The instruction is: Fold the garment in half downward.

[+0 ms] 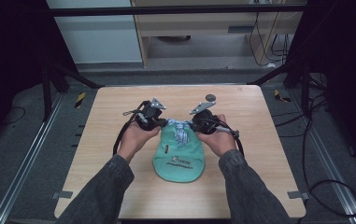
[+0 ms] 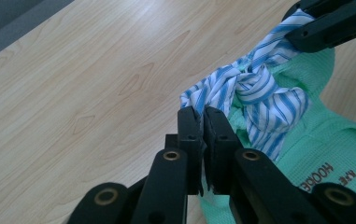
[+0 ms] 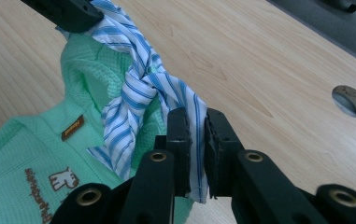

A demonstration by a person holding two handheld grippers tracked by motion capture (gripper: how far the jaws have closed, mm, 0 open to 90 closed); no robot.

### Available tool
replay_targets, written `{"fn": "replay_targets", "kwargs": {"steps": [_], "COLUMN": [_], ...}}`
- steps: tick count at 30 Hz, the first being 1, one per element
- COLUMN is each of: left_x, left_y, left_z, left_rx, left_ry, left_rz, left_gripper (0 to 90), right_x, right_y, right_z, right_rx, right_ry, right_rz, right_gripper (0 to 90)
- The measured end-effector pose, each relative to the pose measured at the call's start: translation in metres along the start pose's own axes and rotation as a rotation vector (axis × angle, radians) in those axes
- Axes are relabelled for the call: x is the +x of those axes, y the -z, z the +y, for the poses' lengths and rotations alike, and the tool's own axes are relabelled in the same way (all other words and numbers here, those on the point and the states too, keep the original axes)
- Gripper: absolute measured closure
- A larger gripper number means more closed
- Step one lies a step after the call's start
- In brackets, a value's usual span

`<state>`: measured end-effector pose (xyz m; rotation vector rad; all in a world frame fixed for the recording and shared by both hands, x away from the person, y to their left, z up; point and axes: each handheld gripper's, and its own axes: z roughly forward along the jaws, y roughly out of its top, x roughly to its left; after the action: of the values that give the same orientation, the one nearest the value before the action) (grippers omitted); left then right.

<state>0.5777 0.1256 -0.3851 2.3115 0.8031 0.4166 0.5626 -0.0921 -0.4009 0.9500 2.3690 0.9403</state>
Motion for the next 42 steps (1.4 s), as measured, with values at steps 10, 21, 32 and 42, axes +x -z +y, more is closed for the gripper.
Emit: {"fn": "replay_targets", "kwargs": {"steps": [10,21,32,42], "left_x": [-0.016,-0.028,-0.038,-0.037], "left_y": [0.001,0.005,0.012,0.017], "left_z": [-0.018,-0.038,-0.049,-0.048], "left_rx": [0.015,-0.002,-0.006,-0.02], "left_ry": [-0.036,-0.037,-0.042,-0.028], "left_rz": [-0.01,-0.042,-0.069,-0.076], "left_gripper": [86.3,86.3,86.3,86.4], "right_x": [0.017,0.031,0.04,0.041], "right_y": [0.001,0.004,0.013,0.018], "right_z": [-0.023,-0.04,-0.047,-0.042], "right_rx": [0.001,-0.008,0.0,0.001], "right_ry": [0.033,0.051,0.076,0.085], "right_rz": [0.018,0.032,0.042,0.045], "right_gripper": [80.7,79.8,79.1,79.2]}}
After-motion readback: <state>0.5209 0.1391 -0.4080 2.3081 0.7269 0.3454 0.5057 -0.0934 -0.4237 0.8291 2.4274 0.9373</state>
